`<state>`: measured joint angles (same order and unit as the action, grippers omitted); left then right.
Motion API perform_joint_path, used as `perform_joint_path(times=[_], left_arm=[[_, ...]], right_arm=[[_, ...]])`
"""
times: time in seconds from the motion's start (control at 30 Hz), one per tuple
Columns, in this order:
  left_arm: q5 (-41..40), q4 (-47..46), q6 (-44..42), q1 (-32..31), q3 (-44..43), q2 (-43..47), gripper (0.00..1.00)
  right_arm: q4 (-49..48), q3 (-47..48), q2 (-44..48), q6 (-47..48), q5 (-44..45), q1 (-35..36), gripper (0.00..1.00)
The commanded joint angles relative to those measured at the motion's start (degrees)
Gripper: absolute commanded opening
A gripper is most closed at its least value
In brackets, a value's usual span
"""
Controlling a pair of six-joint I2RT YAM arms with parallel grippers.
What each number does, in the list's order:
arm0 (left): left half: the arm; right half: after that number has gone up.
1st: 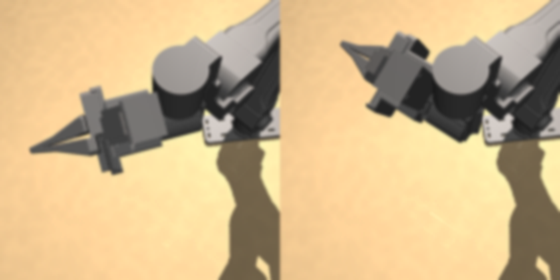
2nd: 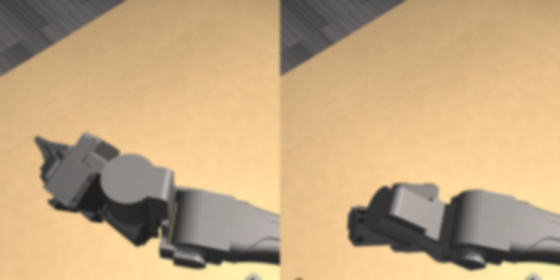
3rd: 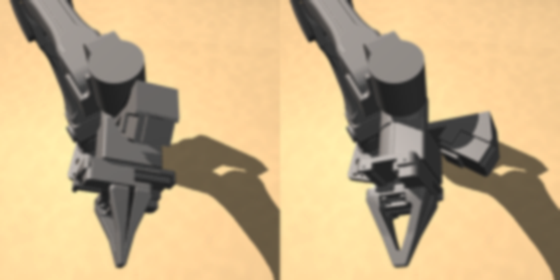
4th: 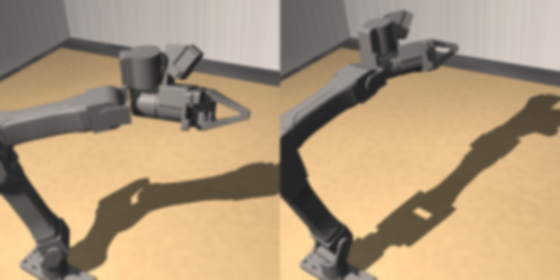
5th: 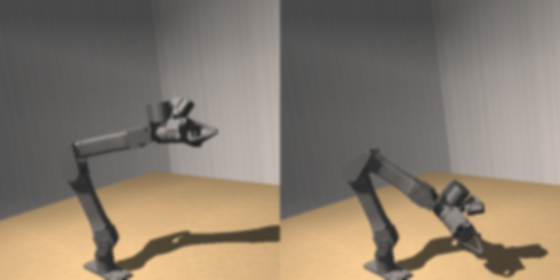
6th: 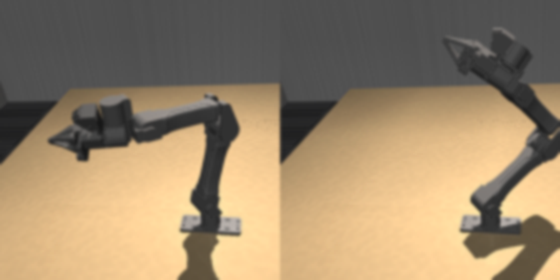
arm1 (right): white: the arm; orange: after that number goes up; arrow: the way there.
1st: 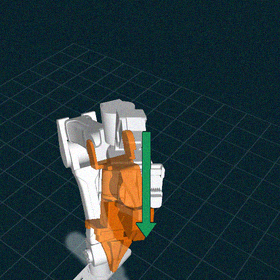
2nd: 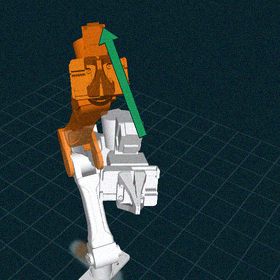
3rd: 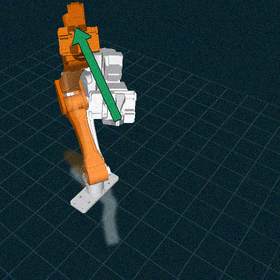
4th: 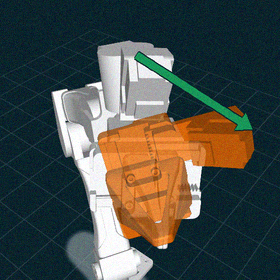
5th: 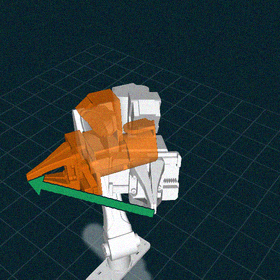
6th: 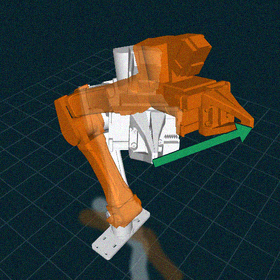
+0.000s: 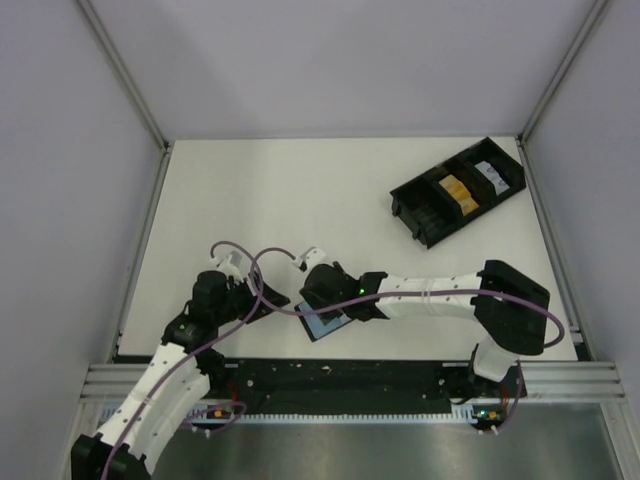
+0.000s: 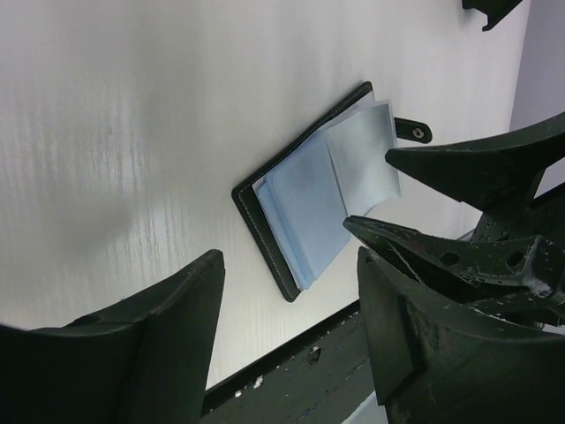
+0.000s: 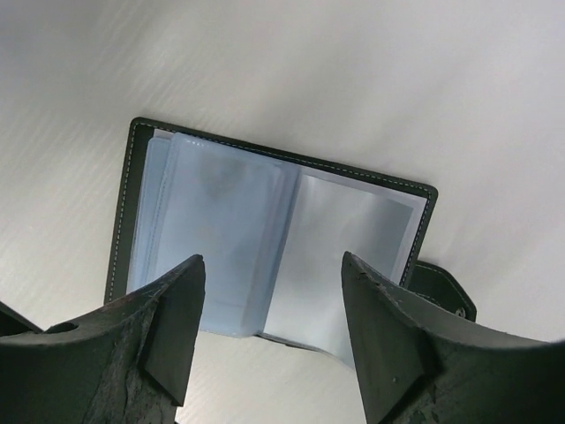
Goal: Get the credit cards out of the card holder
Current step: Remove the credit card from the card holder.
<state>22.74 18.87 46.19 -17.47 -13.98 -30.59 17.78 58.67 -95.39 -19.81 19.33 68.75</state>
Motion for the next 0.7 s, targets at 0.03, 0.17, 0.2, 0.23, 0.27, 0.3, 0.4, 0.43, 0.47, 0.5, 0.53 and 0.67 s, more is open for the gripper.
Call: perform_joint_path(times=[0.03, 0.17, 0.2, 0.23, 0.27, 0.3, 0.4, 0.43, 0.47, 0.5, 0.53, 0.67], left_arm=[[0.8, -4.8, 1.0, -1.1, 0.4, -1.2, 0.61], [0.6, -8.0, 2.5, -3.0, 1.4, -3.5, 0.47], [0.0, -8.6, 2.8, -3.7, 1.5, -4.2, 0.44], [-0.6, -9.1, 2.9, -4.8, 1.6, -5.3, 0.41], [-1.5, -9.8, 3.3, -5.8, 1.6, -6.1, 0.39], [-2.5, -10.2, 3.5, -7.2, 1.6, -7.1, 0.39], [-5.4, -13.0, 4.7, -11.5, 1.7, -10.4, 0.35], [-6.6, -13.8, 5.1, -12.7, 1.7, -11.5, 0.33], [-7.8, -14.6, 5.7, -13.8, 1.8, -12.8, 0.32], [-8.0, -16.0, 6.0, -14.5, 1.9, -14.0, 0.31], [-8.0, -17.3, 6.4, -14.9, 2.2, -15.2, 0.29], [-9.3, -21.2, 7.1, -16.6, 2.7, -19.2, 0.22]], right_arm=[[-2.2, -0.9, 1.9, 1.3, -4.0, 0.0, 0.67], [-3.1, -0.4, -0.4, 1.2, -5.8, 1.0, 0.69], [-3.5, -0.3, -1.0, 0.9, -6.1, 1.1, 0.69], [-3.6, -0.2, -1.5, 0.7, -6.1, 1.0, 0.69], [-3.7, -0.3, -2.0, 0.5, -6.0, 1.1, 0.69], [-3.8, -0.2, -2.2, 0.2, -6.0, 1.1, 0.69], [-4.2, -0.3, -3.2, -0.1, -5.9, 1.1, 0.70], [-4.1, -0.2, -3.7, -0.1, -5.6, 1.1, 0.70], [-4.1, -0.2, -4.0, -0.3, -5.6, 1.1, 0.70], [-4.1, -0.3, -4.4, -0.4, -6.0, 1.0, 0.70], [-4.2, -0.4, -4.6, -0.4, -6.4, 1.1, 0.70], [-4.5, -0.5, -4.5, -1.0, -7.6, 1.0, 0.70]])
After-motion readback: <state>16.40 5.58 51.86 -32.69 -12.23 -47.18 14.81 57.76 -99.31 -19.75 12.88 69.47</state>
